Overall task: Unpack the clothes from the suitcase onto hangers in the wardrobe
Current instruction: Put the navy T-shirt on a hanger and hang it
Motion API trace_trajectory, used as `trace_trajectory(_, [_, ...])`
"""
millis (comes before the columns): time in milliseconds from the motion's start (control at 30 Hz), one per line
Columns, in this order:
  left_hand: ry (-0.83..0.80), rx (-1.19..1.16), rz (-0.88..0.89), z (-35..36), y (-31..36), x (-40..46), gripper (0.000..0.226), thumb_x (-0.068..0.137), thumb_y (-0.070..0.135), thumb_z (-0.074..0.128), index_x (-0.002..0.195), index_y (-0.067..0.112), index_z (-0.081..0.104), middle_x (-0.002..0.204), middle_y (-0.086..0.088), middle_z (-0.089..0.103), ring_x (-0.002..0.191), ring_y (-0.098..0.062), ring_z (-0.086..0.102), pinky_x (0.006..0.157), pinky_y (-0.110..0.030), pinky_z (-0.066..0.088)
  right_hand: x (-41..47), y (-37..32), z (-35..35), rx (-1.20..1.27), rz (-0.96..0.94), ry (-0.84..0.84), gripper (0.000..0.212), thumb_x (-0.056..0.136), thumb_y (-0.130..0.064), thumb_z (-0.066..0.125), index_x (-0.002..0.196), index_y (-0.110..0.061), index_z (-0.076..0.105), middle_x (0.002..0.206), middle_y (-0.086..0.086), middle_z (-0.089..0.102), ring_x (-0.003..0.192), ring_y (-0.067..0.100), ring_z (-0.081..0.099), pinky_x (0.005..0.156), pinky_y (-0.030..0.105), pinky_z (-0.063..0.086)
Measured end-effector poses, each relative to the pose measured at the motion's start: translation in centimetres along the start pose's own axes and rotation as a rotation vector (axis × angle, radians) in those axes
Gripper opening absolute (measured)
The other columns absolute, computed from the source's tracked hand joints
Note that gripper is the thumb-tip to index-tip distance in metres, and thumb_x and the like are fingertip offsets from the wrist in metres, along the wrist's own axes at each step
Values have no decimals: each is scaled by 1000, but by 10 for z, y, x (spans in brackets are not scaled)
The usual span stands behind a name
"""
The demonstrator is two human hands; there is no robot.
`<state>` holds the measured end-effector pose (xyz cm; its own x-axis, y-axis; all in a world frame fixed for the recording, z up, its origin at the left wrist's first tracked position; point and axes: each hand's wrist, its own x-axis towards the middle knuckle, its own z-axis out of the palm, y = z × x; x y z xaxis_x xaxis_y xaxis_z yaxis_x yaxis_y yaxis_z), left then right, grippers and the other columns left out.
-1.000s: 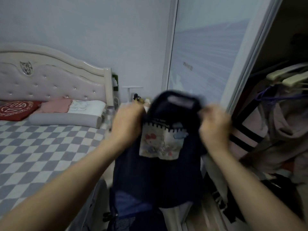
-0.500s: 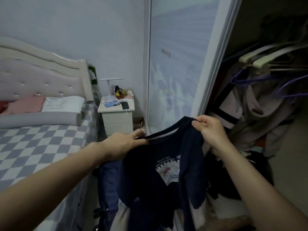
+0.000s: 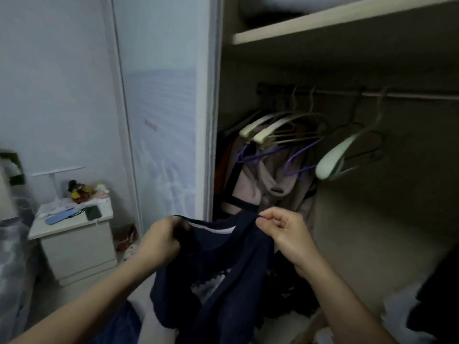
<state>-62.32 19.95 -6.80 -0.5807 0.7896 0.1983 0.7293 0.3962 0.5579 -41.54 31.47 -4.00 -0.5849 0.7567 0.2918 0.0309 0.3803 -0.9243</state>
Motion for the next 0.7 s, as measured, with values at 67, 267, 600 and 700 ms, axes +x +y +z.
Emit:
trace_trajectory(67, [4, -70, 144, 0, 26, 9, 50, 71, -14, 42, 106, 16, 62, 113, -6, 63, 110, -23, 57, 90, -27, 44, 6, 3, -22, -16, 47, 110, 23, 86, 0, 59, 69, -16, 62, 64, 0, 60, 56, 0, 53, 59, 16, 42])
trace_trajectory(267, [37, -37, 489, -2, 99, 39, 40, 71, -13, 44, 103, 5, 59, 96, -2, 47, 99, -27, 56, 76, -20, 37, 44, -26, -59, 26, 29, 311, 23, 90, 1, 52, 112, 3, 58, 95, 11, 64, 79, 12, 59, 71, 13, 45])
trace_trajectory(600, [-20, 142, 486, -11, 134, 65, 41, 78, -3, 41, 114, 13, 52, 100, 3, 42, 105, -22, 55, 81, -29, 46, 157, -41, -56, 68, 322, 568, 81, 84, -6, 53, 145, 3, 2, 150, 22, 22, 137, 34, 28, 113, 40, 26])
trace_trajectory(700, [-22, 134, 497, -15, 129, 70, 44, 76, -3, 41, 114, 14, 54, 97, 8, 40, 104, -22, 56, 83, -30, 46, 178, -26, -60, 268, 334, 659, 69, 76, 3, 44, 141, 5, 19, 135, 28, 45, 111, 31, 53, 96, 39, 43])
